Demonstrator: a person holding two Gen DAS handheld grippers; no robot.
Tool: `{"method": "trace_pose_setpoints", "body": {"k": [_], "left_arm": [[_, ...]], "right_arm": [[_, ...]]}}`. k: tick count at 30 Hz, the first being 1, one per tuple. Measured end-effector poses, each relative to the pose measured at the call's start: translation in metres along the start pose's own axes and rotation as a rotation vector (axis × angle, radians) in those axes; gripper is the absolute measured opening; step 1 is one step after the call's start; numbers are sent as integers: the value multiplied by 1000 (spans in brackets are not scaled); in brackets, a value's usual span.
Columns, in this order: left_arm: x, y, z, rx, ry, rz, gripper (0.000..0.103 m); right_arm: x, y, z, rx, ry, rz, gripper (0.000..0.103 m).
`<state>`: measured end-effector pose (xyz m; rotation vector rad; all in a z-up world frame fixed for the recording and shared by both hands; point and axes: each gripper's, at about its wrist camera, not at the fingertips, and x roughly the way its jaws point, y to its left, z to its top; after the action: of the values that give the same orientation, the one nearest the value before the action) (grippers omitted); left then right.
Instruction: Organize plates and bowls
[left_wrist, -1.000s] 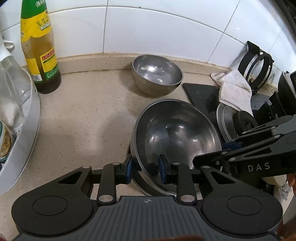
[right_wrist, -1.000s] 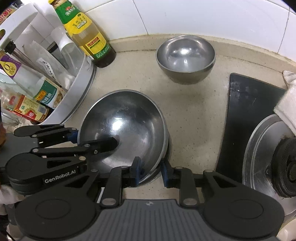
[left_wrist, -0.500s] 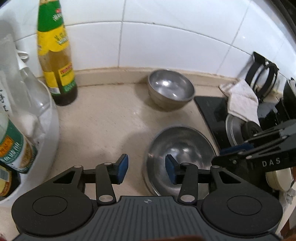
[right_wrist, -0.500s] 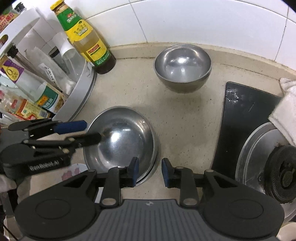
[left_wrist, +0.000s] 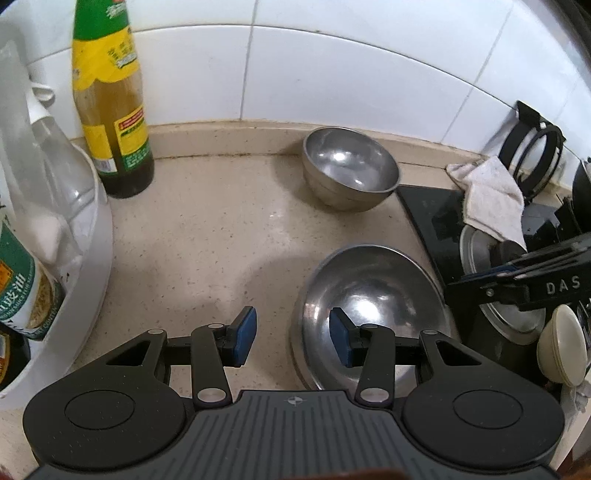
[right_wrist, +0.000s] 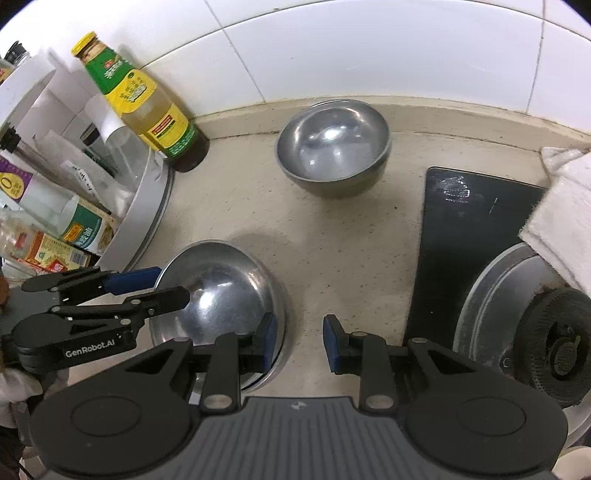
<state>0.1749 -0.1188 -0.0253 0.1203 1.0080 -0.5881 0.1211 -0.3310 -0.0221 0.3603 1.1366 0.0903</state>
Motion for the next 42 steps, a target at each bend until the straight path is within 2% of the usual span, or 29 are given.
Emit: {"method": "trace_pose_setpoints", "body": {"k": [3, 7, 12, 15, 17, 19, 25, 28, 32, 39, 42], "left_arm": [[-2, 9, 5, -45, -27, -9, 52], [-6, 11, 10, -45, -66, -7, 57], [9, 7, 7, -32, -7, -21, 55], [10, 6, 6, -39, 3, -36, 56], [6, 5, 11, -43, -13, -53, 58], [-1, 4, 19, -36, -46, -49, 68], [-7, -2, 43, -18, -89, -35, 69], [2, -9, 55, -8, -86, -28, 69], [16, -17, 73, -14, -90, -54, 71], [57, -28, 105, 0, -73, -50, 72], [78, -27, 115, 2, -47, -31, 76]], "right_arm": [[2, -4, 0, 15, 2, -2, 28], [5, -8, 3, 36, 3, -6, 29], [7, -16, 8, 58, -5, -12, 33], [8, -21, 10, 67, -7, -14, 33], [9, -24, 12, 73, -5, -17, 34], [11, -27, 16, 80, -6, -22, 35], [8, -35, 36, 110, -52, -20, 37], [7, -37, 50, 120, -83, -27, 43], [10, -42, 69, 140, -115, -40, 44], [30, -56, 94, 160, -104, -88, 45], [39, -60, 102, 157, -94, -105, 45]]}}
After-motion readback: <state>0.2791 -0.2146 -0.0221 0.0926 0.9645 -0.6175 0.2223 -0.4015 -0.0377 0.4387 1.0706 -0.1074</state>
